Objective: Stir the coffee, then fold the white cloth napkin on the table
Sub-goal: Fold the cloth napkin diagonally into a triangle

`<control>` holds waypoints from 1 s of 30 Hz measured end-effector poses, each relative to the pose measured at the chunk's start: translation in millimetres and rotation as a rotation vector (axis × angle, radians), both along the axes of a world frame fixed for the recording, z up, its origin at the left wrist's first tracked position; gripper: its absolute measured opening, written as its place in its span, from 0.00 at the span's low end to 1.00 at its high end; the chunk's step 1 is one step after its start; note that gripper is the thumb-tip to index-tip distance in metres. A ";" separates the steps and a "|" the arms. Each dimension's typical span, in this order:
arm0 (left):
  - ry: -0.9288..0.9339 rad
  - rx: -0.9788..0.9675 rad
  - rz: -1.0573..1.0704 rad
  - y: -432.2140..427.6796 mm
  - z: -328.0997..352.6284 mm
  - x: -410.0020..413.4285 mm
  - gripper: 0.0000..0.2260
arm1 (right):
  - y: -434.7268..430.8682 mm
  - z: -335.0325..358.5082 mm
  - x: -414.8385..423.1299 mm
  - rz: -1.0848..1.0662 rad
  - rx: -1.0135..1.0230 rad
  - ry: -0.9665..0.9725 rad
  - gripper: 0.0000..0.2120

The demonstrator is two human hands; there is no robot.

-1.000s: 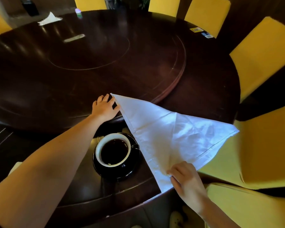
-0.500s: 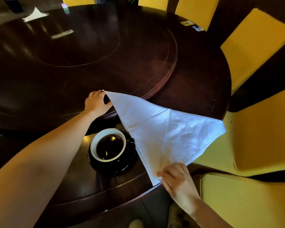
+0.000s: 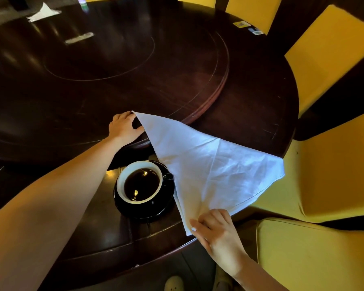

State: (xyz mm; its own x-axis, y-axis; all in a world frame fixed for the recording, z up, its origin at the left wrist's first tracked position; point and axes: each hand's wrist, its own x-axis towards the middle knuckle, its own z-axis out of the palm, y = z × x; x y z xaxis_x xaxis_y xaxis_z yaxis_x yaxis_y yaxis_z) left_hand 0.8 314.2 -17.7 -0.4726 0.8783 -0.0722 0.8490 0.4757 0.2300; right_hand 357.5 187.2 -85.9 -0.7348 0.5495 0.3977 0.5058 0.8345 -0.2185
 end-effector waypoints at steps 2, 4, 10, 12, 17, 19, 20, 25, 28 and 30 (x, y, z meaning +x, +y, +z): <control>-0.003 -0.017 -0.002 0.0 0.3 0.4 0.27 | -3.4 -3.4 -0.9 -0.009 -0.032 -0.001 0.07; -0.011 -0.031 0.002 0.3 1.7 0.8 0.27 | -6.4 -3.0 -2.3 -0.046 -0.093 -0.014 0.12; -0.349 0.123 0.198 6.1 3.5 -1.1 0.15 | -5.4 0.3 -5.6 -0.061 -0.076 -0.041 0.05; -0.468 0.210 0.338 9.2 8.9 5.1 0.14 | -0.1 1.1 -0.4 -0.058 -0.045 -0.048 0.07; -0.431 0.221 0.325 20.1 13.2 16.4 0.22 | 20.4 0.7 16.8 -0.093 0.038 -0.044 0.07; -0.463 0.239 0.348 24.8 10.9 20.1 0.24 | 38.0 2.5 26.1 -0.130 0.045 -0.007 0.04; -0.488 0.255 0.356 26.9 10.1 22.9 0.24 | 48.3 4.8 31.1 -0.153 0.054 0.007 0.04; -0.515 0.344 0.377 40.1 8.3 40.0 0.21 | 87.0 24.9 54.4 -0.254 0.142 0.040 0.07; -0.519 0.370 0.428 49.4 10.2 44.7 0.20 | 75.3 29.9 50.1 -0.081 0.139 0.031 0.06; -0.520 0.391 0.439 55.3 10.0 43.3 0.18 | 56.3 20.0 44.2 0.044 0.084 -0.016 0.05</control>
State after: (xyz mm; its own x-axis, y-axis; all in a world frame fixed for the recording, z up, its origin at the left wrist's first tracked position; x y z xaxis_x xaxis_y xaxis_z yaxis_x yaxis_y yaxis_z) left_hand 44.0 369.5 -7.7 -0.7728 0.6262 -0.1034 0.3394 0.5453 0.7665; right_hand 401.8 243.5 -65.9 -0.7640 0.4820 0.4290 0.4713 0.8709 -0.1392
